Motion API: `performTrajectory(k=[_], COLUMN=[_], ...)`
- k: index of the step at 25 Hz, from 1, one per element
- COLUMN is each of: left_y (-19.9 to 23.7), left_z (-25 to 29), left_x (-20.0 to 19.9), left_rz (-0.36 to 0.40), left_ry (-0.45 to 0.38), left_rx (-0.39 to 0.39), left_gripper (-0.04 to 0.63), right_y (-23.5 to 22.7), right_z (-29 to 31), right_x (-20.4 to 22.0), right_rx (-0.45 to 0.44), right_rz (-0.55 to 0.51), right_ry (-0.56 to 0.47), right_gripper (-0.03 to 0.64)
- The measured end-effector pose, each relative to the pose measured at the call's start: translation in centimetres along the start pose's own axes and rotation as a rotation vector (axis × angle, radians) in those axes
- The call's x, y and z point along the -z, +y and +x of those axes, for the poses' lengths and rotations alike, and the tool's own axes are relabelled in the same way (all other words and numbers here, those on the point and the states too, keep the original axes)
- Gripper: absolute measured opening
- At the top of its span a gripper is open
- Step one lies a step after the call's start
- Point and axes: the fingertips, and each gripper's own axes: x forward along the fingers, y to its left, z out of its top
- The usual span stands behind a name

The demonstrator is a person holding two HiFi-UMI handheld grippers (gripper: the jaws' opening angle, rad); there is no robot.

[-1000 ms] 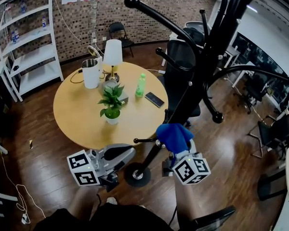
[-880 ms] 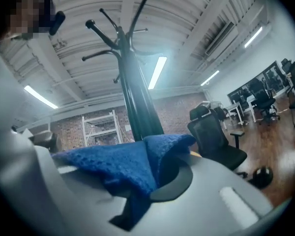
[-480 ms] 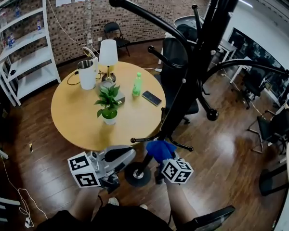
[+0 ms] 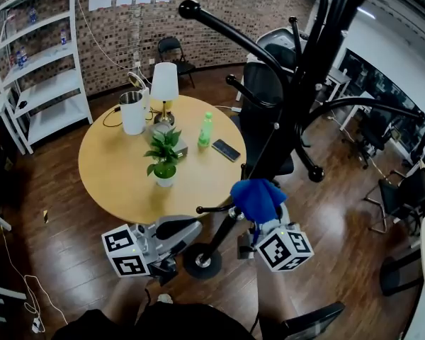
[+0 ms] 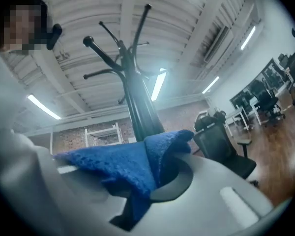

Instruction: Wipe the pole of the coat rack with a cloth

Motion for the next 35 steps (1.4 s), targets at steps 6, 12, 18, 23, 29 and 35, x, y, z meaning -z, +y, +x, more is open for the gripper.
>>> performTrajectory(k=[6, 12, 18, 23, 29, 35], left_y=[0.0, 0.2, 0.5, 0.5, 0.5, 0.4], left_z=[-0.8, -1.5, -1.7, -0.9, 0.2, 0.8], left_x=[-0.9, -1.3, -1.3, -0.5, 0.5, 1.1], left_rz=[0.018, 0.027, 0.02, 0.004, -0.011, -0.015], left_ry=[-0.026, -0.041, -0.029, 0.003, 0.041, 0.061], left_rx=[0.001, -0.003, -0.01, -0.003, 0.01, 0.014], left_gripper=[0.002, 0.003, 0.003, 0.003, 0.002, 0.003], right_y=[3.9, 5.1, 5.0, 2.3, -2.6, -6.8], right_z=[1.8, 2.2, 2.0, 1.0, -1.0, -2.9], right_x=[-9.1, -13.0, -12.2, -5.7, 6.5, 16.3], right_rx=[-0.082, -0.108, -0.077, -0.028, 0.09, 0.148], right_rz=[-0.069, -0.095, -0.14, -0.114, -0.12, -0.07], right_ry=[-0.16, -0.226, -0.224, -0.119, 0.118, 0.306], right_gripper=[0.025, 0.025, 0.025, 0.025, 0.025, 0.025])
